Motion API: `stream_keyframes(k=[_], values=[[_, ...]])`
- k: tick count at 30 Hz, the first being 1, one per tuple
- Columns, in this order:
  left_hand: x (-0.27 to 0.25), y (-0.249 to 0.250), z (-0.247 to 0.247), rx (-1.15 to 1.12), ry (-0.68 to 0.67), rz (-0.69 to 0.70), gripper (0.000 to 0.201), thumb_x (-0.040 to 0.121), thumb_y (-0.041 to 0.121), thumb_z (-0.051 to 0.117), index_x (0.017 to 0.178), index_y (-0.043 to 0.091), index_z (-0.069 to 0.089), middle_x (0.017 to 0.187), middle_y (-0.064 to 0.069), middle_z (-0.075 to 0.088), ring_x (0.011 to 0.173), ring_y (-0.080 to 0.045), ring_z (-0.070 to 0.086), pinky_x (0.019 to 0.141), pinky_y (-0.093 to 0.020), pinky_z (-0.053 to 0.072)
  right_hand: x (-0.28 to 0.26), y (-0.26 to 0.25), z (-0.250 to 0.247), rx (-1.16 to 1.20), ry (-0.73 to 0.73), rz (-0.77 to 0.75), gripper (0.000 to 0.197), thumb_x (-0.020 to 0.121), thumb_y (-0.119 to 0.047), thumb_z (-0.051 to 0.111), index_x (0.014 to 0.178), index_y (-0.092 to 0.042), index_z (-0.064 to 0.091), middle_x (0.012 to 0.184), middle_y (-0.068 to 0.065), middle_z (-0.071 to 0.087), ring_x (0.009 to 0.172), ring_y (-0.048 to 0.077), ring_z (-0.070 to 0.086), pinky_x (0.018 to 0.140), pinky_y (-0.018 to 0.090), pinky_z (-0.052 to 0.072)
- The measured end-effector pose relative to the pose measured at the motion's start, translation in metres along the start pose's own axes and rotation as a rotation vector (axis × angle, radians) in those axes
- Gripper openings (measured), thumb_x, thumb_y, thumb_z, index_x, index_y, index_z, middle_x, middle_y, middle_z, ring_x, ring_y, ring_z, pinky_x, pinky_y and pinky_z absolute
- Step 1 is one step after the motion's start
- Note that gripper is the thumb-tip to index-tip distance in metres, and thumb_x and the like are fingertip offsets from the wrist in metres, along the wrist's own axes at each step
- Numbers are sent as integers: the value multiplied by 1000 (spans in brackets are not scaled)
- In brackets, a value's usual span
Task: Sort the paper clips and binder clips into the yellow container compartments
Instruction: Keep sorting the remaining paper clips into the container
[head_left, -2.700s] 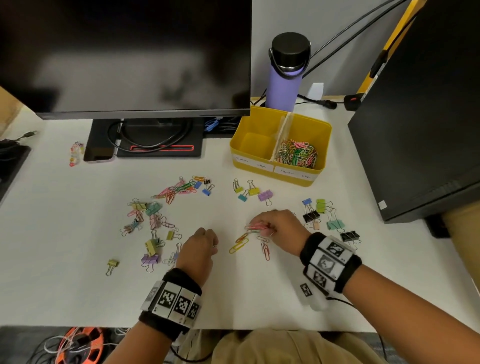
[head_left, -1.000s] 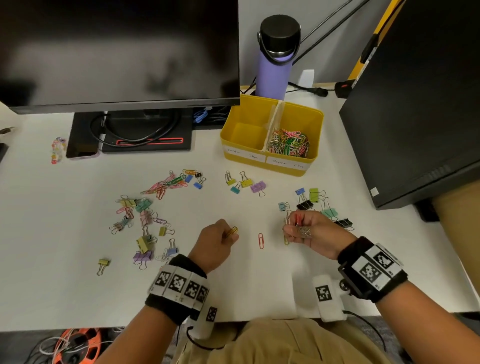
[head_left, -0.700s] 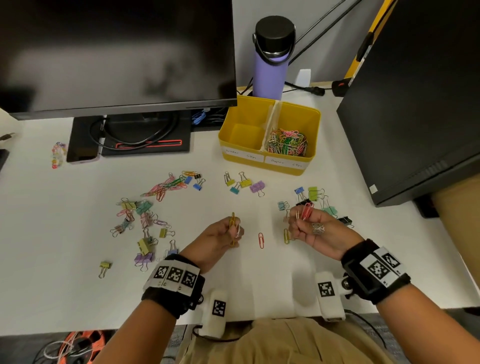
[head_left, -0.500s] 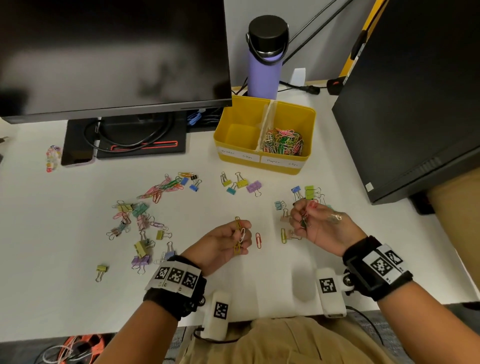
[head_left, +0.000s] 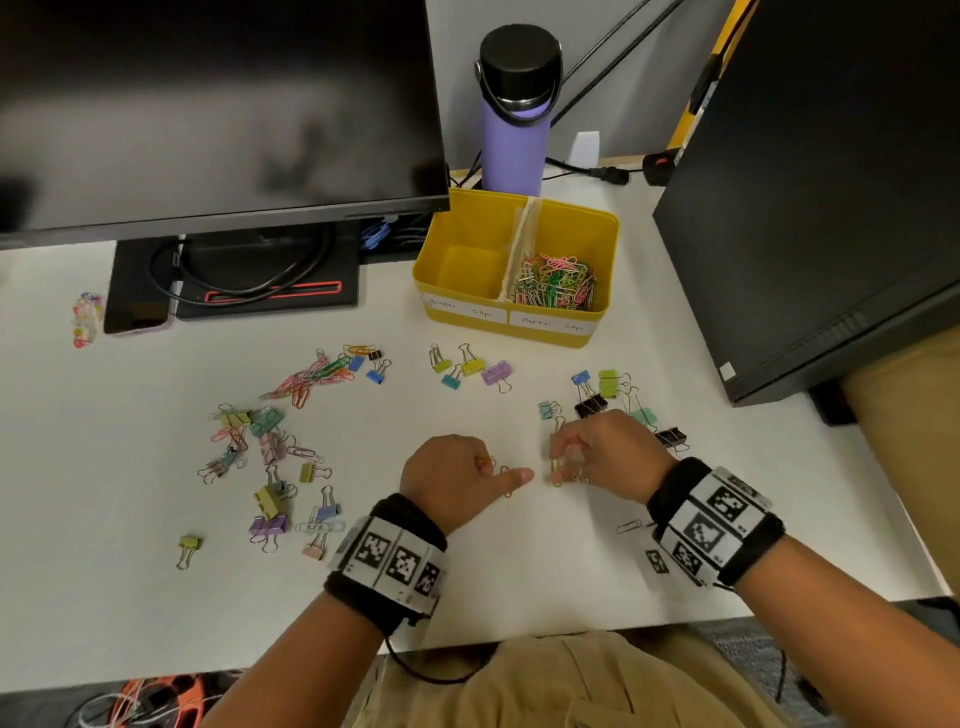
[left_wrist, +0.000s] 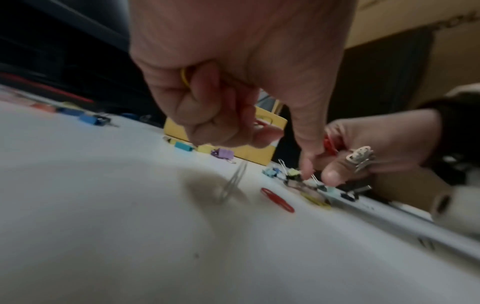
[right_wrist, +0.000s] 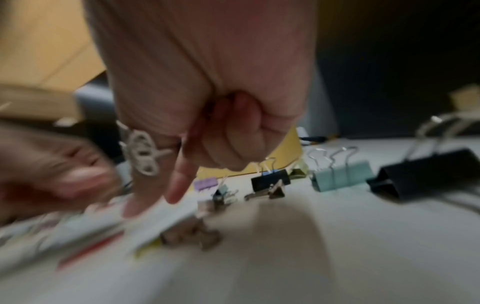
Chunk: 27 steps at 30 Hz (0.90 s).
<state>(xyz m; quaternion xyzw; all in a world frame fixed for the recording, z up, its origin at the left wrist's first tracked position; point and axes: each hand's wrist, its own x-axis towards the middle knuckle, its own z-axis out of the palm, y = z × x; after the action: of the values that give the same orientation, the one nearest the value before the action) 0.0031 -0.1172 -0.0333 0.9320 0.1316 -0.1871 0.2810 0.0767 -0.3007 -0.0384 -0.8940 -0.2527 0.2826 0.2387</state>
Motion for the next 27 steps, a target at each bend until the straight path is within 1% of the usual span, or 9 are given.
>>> stream_keyframes(k=[3, 5, 9, 13, 16, 20, 23, 25, 27], values=[[-1, 4, 11, 102, 13, -13, 41, 79, 59, 56, 84, 18, 60, 89, 3, 64, 93, -16, 60, 72, -26, 42, 0, -9, 1, -350, -56, -76, 23, 84, -13, 53, 102, -21, 65, 98, 2, 71, 93, 22, 62, 74, 27, 44], [-3, 6, 21, 143, 35, -32, 50, 80, 58, 55, 105, 15, 58, 108, 0, 63, 104, -17, 58, 82, -27, 44, 1, -16, 2, -468, -90, -131, 23, 86, -9, 48, 105, -15, 60, 102, 6, 68, 96, 27, 60, 70, 28, 39], [0, 11, 29, 216, 0, -49, 42, 90, 45, 51, 109, 9, 57, 114, -7, 59, 104, -22, 58, 85, -30, 46, 5, -23, 7, -627, -205, -177, 23, 86, -6, 47, 109, -9, 48, 104, 12, 59, 92, 32, 58, 63, 31, 33], [2, 15, 31, 308, -34, -5, 33, 96, 33, 43, 109, 4, 53, 116, -11, 55, 103, -25, 59, 82, -30, 46, 8, -19, 8, -567, -235, -173, 21, 84, -12, 49, 104, -11, 51, 97, 10, 57, 90, 29, 56, 65, 30, 35], [3, 16, 31, 330, -40, 48, 29, 97, 26, 42, 112, 3, 50, 118, -13, 54, 105, -25, 57, 84, -29, 45, 8, -10, 6, -218, -167, -165, 10, 83, -10, 50, 91, -14, 55, 83, -1, 48, 77, 19, 48, 67, 27, 34], [8, 15, 28, 302, -61, 98, 24, 97, 19, 43, 111, 2, 51, 117, -14, 57, 104, -25, 57, 82, -28, 44, -2, 3, -6, 520, -41, -10, 27, 88, -5, 54, 69, -22, 44, 67, -5, 42, 61, 5, 43, 66, 20, 37], [9, 14, 25, 280, -71, 102, 25, 97, 18, 44, 113, 0, 50, 118, -16, 58, 106, -26, 57, 83, -30, 44, -16, 22, -8, 1068, -23, 64, 23, 75, -19, 72, 72, -13, 49, 67, 2, 47, 58, 10, 49, 63, 20, 46], [9, 11, 24, 132, -47, 104, 24, 95, 15, 48, 110, -2, 52, 115, -16, 61, 104, -26, 59, 82, -28, 45, -24, 37, -7, 1279, -52, 79, 44, 56, -34, 85, 82, -13, 56, 68, -2, 49, 60, 9, 50, 61, 19, 50], [8, 4, 20, -105, -21, 121, 22, 92, 11, 53, 107, -4, 56, 109, -15, 64, 94, -21, 62, 75, -14, 42, -32, 48, -6, 1333, -90, 102, 67, 49, -38, 88, 103, -14, 58, 69, -4, 52, 63, 7, 52, 64, 19, 51]])
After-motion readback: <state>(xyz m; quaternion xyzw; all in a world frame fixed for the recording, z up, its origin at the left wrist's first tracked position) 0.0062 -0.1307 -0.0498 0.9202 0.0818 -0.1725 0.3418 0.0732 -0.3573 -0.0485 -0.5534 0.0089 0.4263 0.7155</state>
